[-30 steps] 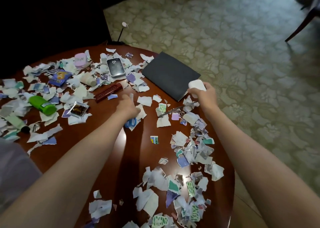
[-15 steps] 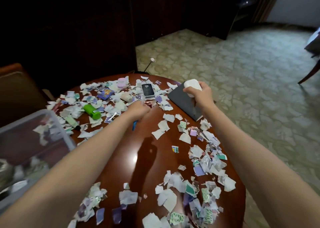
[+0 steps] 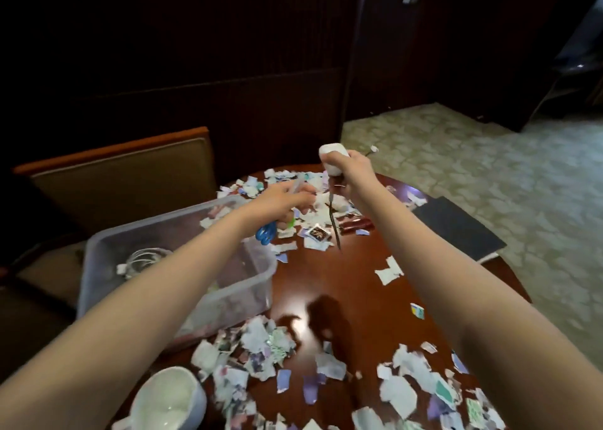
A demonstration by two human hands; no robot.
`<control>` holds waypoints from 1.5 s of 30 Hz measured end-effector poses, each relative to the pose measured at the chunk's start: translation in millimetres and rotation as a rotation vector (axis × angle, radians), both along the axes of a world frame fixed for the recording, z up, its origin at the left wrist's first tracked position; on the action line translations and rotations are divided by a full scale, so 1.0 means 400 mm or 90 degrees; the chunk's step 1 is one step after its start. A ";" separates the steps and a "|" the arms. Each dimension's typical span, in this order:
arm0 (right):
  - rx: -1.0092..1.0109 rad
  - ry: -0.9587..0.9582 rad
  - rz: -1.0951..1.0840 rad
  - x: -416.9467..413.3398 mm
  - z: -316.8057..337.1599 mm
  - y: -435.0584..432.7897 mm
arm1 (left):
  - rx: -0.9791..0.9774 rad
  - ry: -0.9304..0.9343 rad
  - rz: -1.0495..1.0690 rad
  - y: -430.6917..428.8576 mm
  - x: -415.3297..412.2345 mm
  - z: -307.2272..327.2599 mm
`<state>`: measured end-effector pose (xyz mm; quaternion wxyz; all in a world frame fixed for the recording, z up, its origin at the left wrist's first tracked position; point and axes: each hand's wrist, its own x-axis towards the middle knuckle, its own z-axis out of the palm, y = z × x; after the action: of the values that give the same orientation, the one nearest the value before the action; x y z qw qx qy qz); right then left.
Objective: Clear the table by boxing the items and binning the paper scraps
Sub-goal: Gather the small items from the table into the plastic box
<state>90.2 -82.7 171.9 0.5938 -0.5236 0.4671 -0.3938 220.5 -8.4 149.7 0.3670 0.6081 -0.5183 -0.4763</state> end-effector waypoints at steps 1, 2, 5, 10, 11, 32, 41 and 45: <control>0.001 -0.007 0.025 0.046 0.006 0.013 | 0.005 0.005 0.003 0.015 0.028 0.005; 0.006 -0.023 0.047 0.091 0.011 0.027 | 0.012 0.003 0.002 0.031 0.056 0.008; 0.040 -0.069 0.107 0.211 0.018 0.074 | 0.055 0.005 0.010 0.078 0.140 -0.004; 0.083 -0.088 0.178 0.351 -0.002 0.126 | 0.095 0.007 0.067 0.150 0.288 -0.040; 0.097 -0.087 0.181 0.372 -0.009 0.133 | 0.099 -0.003 0.081 0.165 0.313 -0.041; 0.550 -0.362 0.262 0.602 -0.217 0.279 | 0.319 -0.061 -0.086 0.277 0.605 -0.106; 0.458 0.234 0.424 0.595 -0.333 0.298 | 0.402 -0.199 0.039 0.271 0.636 -0.140; 0.282 0.538 0.633 0.608 -0.365 0.322 | 0.412 -0.238 0.031 0.267 0.628 -0.147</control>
<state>333.6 46.2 25.9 0.5635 -0.6508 0.4325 0.2680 471.9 98.4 90.9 0.0662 0.7813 -0.3844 -0.4872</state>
